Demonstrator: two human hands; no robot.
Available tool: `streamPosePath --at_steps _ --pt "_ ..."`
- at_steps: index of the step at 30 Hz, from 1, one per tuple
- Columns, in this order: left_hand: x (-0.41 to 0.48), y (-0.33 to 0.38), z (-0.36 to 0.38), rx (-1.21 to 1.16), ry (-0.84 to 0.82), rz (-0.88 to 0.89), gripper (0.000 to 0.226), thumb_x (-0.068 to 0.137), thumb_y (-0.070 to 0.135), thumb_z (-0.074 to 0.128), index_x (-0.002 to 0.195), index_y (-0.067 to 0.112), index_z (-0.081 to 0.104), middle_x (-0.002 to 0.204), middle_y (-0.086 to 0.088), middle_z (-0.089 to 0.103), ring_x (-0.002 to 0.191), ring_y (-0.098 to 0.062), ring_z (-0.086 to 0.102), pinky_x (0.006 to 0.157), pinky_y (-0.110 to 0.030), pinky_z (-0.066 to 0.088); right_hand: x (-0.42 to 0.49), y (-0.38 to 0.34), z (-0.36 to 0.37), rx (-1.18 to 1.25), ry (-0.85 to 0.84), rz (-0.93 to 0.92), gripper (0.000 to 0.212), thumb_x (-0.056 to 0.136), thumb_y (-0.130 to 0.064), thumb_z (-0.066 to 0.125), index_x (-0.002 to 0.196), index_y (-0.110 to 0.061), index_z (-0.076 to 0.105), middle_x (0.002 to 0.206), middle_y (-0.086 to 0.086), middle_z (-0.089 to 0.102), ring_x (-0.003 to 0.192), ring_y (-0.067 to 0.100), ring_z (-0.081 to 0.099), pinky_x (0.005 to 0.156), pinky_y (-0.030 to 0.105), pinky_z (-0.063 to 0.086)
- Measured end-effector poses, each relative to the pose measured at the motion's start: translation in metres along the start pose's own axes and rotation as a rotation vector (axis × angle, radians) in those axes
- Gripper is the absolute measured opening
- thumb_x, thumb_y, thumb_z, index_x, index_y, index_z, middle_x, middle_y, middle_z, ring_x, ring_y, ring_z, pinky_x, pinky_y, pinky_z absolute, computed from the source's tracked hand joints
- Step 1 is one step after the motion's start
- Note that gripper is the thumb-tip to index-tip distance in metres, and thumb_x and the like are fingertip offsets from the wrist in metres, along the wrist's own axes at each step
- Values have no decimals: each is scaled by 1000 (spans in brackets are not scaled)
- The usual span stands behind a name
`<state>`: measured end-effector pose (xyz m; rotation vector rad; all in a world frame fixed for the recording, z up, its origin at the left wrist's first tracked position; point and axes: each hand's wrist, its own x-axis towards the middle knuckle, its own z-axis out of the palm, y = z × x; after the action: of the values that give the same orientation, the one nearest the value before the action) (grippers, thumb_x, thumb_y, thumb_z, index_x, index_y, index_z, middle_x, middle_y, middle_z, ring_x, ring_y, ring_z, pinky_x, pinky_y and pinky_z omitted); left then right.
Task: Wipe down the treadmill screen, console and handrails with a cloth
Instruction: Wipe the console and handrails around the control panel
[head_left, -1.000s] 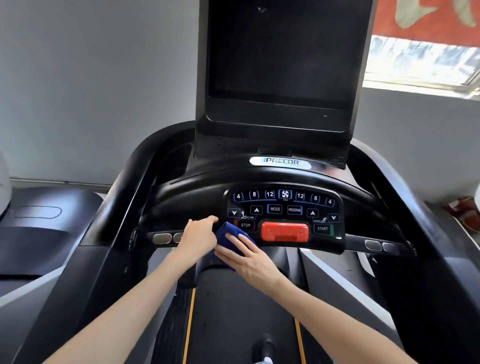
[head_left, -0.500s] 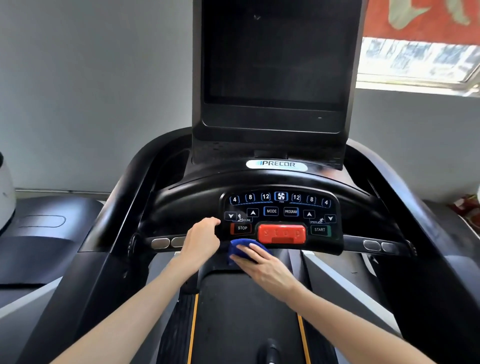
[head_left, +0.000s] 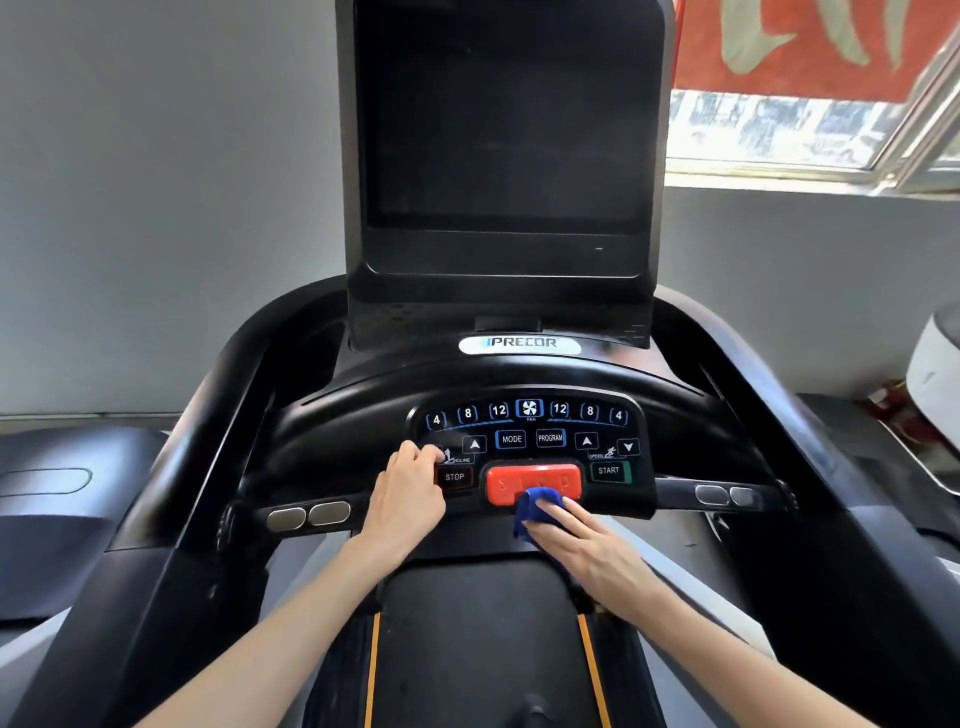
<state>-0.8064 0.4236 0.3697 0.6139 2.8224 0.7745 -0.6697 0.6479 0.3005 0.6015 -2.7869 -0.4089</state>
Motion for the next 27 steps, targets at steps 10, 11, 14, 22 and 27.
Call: streamPosePath --at_steps 10,11,14,22,27 --pt "-6 32 20 397 -93 506 55 78 8 54 131 22 55 141 10 48 115 -19 51 92 -32 40 3 -6 -8 -18 7 67 37 89 -13 37 110 -9 67 105 -1 64 124 22 51 117 39 10" --pt "-7 33 19 456 -87 537 51 70 11 63 121 22 63 133 9 57 104 -19 58 85 -33 46 -1 -3 -9 -15 0 76 38 89 -13 36 109 -8 67 106 0 64 125 22 51 117 39 10" --pt "-7 32 21 658 -109 591 55 40 19 81 95 20 74 108 3 69 79 -19 63 64 -31 51 2 -8 -11 33 1 123 37 89 -14 35 104 -11 69 102 -2 65 124 20 51 118 35 7" --pt "-7 41 19 777 -149 656 55 83 14 53 135 1 43 143 -9 35 117 -28 43 93 -38 37 10 -23 1 25 -26 107 39 85 -16 40 113 -10 67 110 -3 63 127 21 49 117 39 7" --pt "-4 45 17 787 -153 637 54 85 9 47 138 0 36 145 -9 28 122 -29 37 95 -39 33 -26 3 3 -12 -55 103 45 85 -17 37 121 -9 63 127 -3 59 138 17 31 118 33 3"
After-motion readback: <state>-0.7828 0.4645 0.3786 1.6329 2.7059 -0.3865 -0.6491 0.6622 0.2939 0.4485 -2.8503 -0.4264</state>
